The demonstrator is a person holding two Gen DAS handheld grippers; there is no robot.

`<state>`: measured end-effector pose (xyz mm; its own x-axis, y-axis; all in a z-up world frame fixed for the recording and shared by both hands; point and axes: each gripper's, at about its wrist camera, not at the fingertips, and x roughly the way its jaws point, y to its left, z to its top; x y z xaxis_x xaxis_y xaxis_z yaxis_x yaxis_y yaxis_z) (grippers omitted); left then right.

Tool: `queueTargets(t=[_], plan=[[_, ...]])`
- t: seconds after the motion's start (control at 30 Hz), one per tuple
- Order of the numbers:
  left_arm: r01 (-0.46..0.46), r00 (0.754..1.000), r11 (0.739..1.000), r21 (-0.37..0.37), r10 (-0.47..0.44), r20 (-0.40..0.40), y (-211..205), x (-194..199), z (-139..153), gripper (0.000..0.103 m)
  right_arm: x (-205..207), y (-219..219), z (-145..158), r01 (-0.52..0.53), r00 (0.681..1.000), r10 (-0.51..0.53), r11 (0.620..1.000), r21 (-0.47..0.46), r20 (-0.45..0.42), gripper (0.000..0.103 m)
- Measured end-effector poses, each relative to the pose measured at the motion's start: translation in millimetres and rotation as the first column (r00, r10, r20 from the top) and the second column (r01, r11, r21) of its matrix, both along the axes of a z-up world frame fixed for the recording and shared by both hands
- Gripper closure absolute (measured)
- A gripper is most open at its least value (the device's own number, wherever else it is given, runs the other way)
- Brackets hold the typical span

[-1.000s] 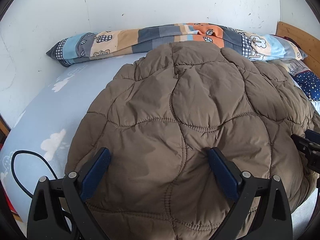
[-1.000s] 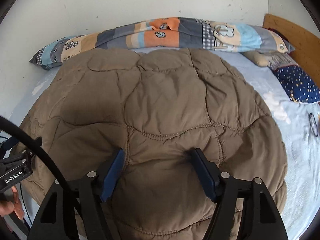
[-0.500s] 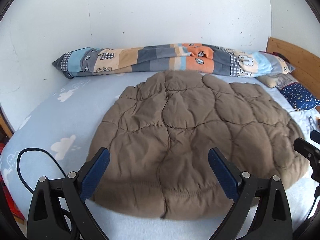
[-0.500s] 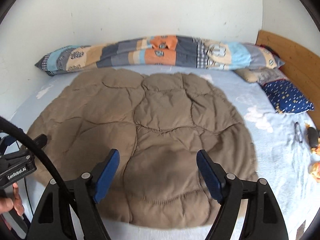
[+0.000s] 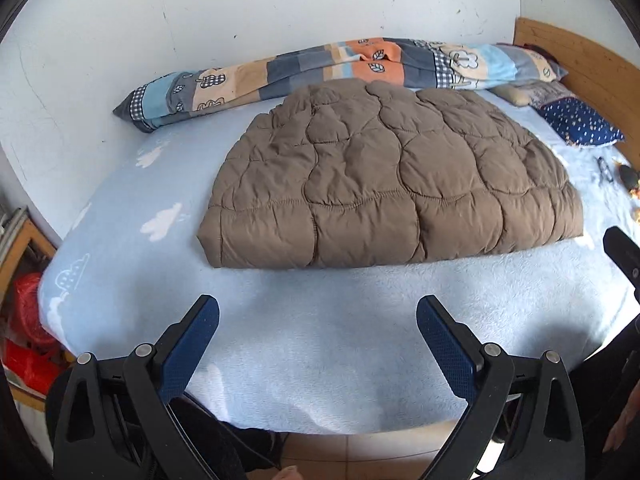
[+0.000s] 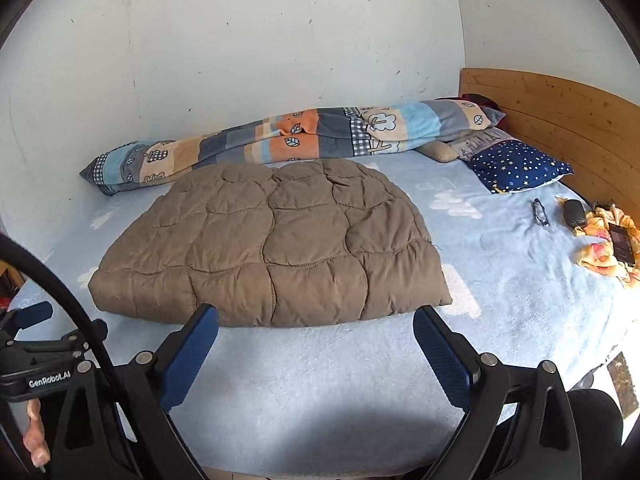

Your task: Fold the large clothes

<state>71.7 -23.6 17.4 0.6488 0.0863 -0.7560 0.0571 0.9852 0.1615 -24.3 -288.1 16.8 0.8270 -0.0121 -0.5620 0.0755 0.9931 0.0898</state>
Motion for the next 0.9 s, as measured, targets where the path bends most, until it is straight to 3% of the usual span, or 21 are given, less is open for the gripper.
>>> queueTargets(t=[0.13,0.27,0.43,0.9], plan=[[0.014,1.000,1.000,0.001,-0.014,-0.010,-4,4,1,0.004,6,-2,-5,0.006,1.000,-0.006,1.000,0.004,-0.028,0.001],[-0.014,0.999,0.998,0.059,0.011,0.052,-9,4,0,0.004,12,2,-9,-0.005,0.999,0.005,1.000,-0.004,-0.046,0.001],[-0.010,1.000,0.998,0.061,0.010,0.009,-6,12,-11,0.004,15,12,-15,-0.034,0.998,0.033,0.999,-0.023,-0.060,0.001],[-0.009,1.000,0.996,0.091,0.010,-0.002,-10,16,-19,0.004,21,25,-21,-0.065,0.994,0.062,0.997,-0.037,-0.088,0.001]])
